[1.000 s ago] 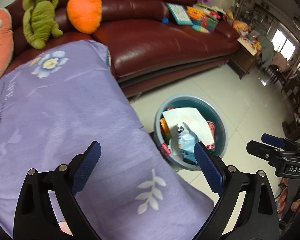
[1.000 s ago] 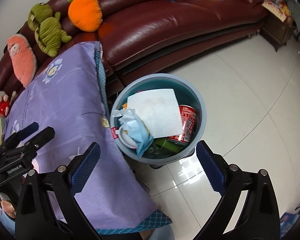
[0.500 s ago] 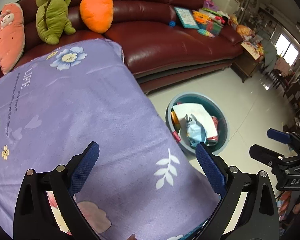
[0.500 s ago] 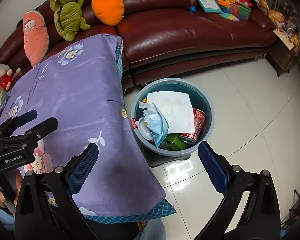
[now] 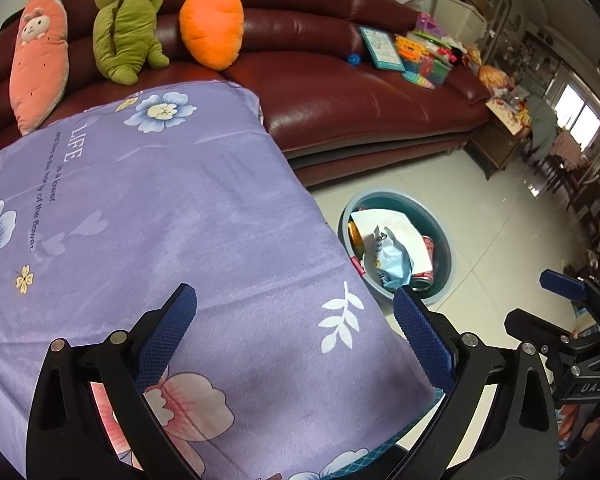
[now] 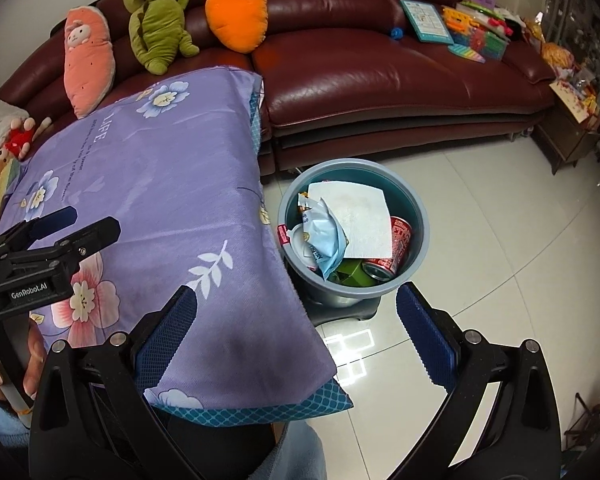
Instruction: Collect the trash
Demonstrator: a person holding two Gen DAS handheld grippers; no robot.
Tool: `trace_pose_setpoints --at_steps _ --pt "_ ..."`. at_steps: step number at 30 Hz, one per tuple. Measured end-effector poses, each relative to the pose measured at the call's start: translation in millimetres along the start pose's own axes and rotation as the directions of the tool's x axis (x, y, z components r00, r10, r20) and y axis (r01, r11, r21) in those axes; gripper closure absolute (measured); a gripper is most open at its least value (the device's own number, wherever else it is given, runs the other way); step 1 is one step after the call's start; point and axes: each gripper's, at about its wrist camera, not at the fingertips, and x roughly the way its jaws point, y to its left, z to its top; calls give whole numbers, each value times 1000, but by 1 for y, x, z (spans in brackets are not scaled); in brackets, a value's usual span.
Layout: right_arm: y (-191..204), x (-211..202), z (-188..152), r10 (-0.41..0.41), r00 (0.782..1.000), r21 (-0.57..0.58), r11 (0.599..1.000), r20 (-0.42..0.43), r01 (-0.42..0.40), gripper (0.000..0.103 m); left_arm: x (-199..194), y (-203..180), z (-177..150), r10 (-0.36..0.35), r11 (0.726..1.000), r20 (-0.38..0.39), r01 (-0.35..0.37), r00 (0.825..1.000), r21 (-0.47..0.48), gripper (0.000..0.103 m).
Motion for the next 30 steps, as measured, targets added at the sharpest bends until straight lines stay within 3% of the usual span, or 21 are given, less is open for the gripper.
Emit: trace_pose_setpoints --at_steps 16,30 --pt "-17 5 -22 -16 1000 68 998 -11 17 7 5 -17 -14 23 998 -14 -23 1000 55 4" --pt "-37 32 -29 17 999 159 987 -34 -12 7 28 -31 -22 55 994 -40 -51 998 100 4"
